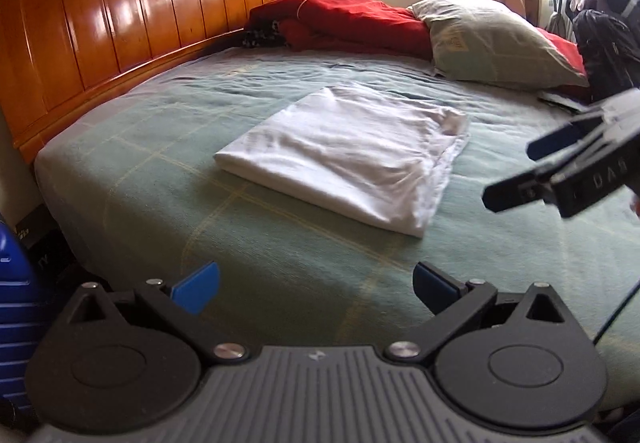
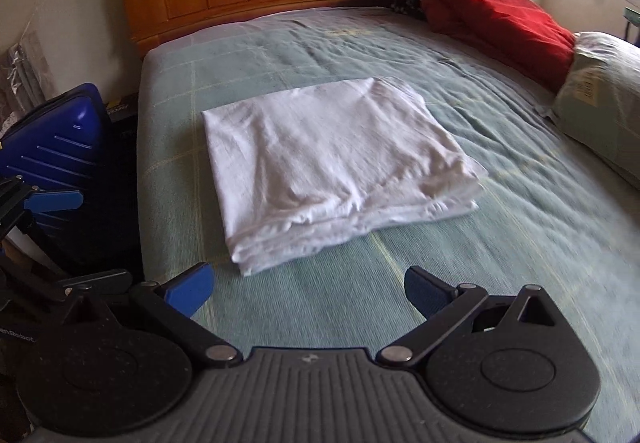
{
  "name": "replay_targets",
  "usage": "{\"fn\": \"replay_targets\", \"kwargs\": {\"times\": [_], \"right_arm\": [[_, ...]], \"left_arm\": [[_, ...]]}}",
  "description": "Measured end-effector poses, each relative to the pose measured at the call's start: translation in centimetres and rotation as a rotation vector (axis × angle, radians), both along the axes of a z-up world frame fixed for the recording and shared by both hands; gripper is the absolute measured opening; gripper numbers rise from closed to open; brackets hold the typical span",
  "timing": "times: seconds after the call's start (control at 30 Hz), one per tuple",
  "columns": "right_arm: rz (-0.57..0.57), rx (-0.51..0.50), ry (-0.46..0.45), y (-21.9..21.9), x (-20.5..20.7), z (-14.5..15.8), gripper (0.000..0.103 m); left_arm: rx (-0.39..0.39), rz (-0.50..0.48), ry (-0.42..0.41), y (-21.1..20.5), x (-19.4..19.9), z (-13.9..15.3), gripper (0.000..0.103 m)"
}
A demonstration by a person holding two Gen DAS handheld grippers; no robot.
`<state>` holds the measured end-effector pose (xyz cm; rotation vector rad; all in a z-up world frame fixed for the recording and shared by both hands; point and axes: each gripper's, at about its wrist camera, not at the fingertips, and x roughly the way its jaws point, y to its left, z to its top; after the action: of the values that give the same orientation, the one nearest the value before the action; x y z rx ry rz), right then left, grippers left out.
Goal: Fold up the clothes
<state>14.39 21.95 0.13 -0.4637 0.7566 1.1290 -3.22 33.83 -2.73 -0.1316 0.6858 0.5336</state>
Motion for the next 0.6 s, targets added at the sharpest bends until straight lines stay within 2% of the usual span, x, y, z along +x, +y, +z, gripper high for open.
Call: {"fn": "replay_targets", "kwargs": {"times": [0.3, 0.43, 0.6], "right_arm": [[-0.121, 0.024, -0.015, -4.4, -3.0, 1.5, 0.103], [-0.136, 0.047, -0.01, -6.0, -3.6, 2.0, 0.103], [-0.147, 0.073, 0.001, -7.9, -4.3, 2.5, 0.103]], "left_arm": [[-0.024, -0.018, -0.043, -3.8, -0.6, 2.5, 0.102], [-0.021, -0.032, -0.04, -5.4, -0.9, 3.2, 0.102], [-0.056, -0.04, -0.038, -6.7, -0.9, 3.5, 0.102]]}}
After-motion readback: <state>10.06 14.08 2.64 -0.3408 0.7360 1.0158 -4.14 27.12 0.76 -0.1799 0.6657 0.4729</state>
